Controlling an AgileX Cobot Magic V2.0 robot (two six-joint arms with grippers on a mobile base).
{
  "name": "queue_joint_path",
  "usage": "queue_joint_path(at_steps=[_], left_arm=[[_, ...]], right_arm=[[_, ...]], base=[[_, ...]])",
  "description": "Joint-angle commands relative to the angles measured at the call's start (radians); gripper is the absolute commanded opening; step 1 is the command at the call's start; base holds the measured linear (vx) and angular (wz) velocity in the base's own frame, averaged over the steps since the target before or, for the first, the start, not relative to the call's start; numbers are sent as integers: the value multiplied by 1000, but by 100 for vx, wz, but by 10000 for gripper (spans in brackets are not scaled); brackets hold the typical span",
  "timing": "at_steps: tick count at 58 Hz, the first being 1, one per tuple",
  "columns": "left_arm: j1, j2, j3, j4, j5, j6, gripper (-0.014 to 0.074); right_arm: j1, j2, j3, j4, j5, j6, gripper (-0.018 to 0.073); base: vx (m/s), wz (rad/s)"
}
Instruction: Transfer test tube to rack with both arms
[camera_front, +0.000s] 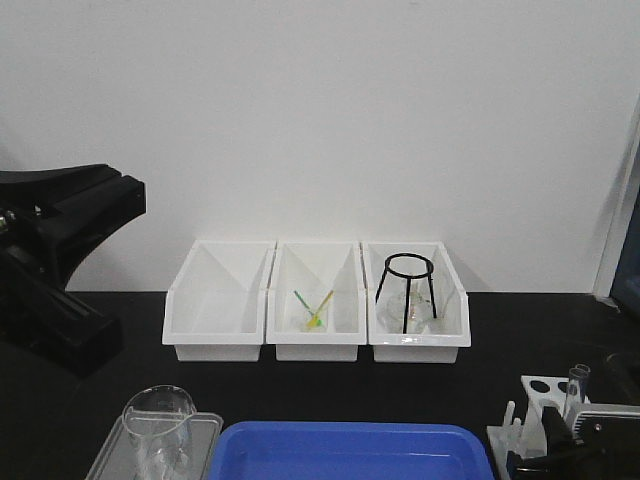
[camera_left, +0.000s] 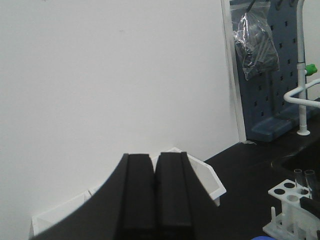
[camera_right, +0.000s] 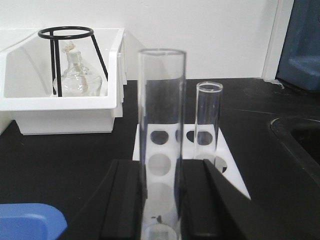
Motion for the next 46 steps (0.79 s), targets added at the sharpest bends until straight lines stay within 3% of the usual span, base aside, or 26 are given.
queue_joint_path(at_steps=[1,17,25,37,46], left_arm=[[-1,-10,-29,19,-28,-11,-7],[-1,-10,-29,19,-28,-17,-7],[-1,-10,-29,19,-29,-18,-7],[-1,-10,-29,-14,-20,-19,-7],[-1,-10,-29,-79,73,-16,-7]], right_arm=[[-6,-31,-19,-13,-191,-5,167],[-6,-106,-19,-20,-136,2,519],[-6,-249,-19,-29,-53,-14,606],[-2,-569,-19,-82,168,-13,542],[-2,-849,-19,-93,540,-13,284]], base=[[0,0],[0,0],[0,0],[0,0],[0,0]])
